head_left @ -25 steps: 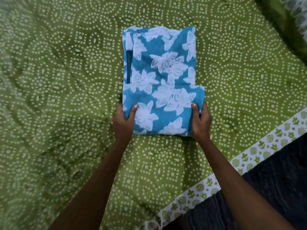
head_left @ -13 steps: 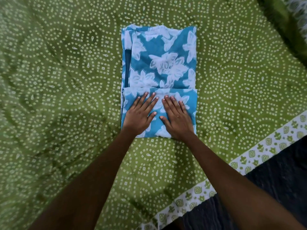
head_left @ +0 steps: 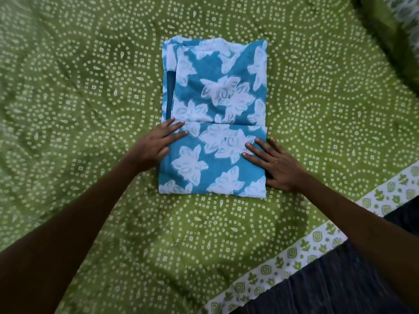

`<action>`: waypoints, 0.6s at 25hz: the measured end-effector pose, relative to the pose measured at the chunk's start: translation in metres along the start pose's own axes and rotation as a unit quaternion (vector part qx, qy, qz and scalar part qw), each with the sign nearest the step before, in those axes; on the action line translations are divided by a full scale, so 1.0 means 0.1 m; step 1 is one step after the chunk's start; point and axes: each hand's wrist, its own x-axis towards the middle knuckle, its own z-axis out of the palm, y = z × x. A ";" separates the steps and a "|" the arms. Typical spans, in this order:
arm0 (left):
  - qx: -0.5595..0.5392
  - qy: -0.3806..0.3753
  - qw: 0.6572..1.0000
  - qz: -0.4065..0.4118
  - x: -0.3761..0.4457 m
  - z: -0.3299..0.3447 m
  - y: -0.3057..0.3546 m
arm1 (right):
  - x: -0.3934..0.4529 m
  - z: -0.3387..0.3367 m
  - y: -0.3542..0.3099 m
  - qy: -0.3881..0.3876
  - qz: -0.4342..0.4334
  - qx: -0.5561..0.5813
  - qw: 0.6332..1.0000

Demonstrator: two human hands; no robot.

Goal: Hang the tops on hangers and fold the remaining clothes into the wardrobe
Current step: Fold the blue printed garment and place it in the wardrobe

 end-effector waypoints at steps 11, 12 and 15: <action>-0.459 0.012 0.829 -0.320 0.19 -0.22 0.23 | 0.56 -0.78 -0.17 0.159 0.427 0.644 0.615; -0.545 0.034 0.762 -0.348 0.21 -0.25 0.35 | 0.58 -0.74 -0.14 0.156 0.462 0.640 0.594; -0.643 0.046 0.643 -0.413 0.34 -0.36 0.60 | 0.66 -0.55 -0.16 0.196 0.534 0.605 0.557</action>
